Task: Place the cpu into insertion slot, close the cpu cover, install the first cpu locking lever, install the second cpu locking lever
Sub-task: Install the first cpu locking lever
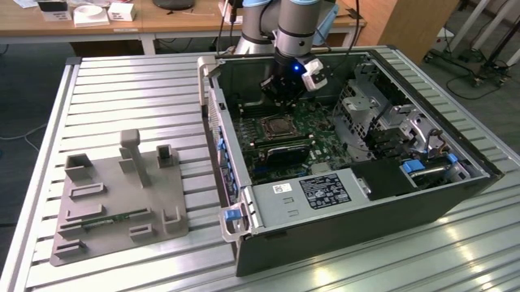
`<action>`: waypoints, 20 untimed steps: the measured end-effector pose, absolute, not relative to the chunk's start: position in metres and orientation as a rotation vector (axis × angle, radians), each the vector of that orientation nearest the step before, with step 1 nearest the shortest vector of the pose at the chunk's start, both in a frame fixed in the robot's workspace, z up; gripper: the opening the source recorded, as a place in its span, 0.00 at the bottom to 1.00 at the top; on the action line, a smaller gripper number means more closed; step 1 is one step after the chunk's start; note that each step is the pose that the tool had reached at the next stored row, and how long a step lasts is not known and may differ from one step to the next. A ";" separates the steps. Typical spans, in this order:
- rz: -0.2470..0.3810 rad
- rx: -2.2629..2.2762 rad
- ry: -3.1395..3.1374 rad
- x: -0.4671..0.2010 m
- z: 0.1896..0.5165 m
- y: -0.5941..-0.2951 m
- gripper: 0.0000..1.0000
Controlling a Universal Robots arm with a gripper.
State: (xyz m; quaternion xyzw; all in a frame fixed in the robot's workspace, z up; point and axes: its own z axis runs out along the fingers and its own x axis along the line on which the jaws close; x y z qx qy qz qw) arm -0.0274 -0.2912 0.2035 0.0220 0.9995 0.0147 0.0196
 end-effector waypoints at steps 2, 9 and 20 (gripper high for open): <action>0.046 0.068 3.101 -0.027 0.203 -0.291 0.10; 0.046 0.068 3.102 -0.027 0.203 -0.291 0.10; 0.046 0.068 3.102 -0.027 0.199 -0.291 0.10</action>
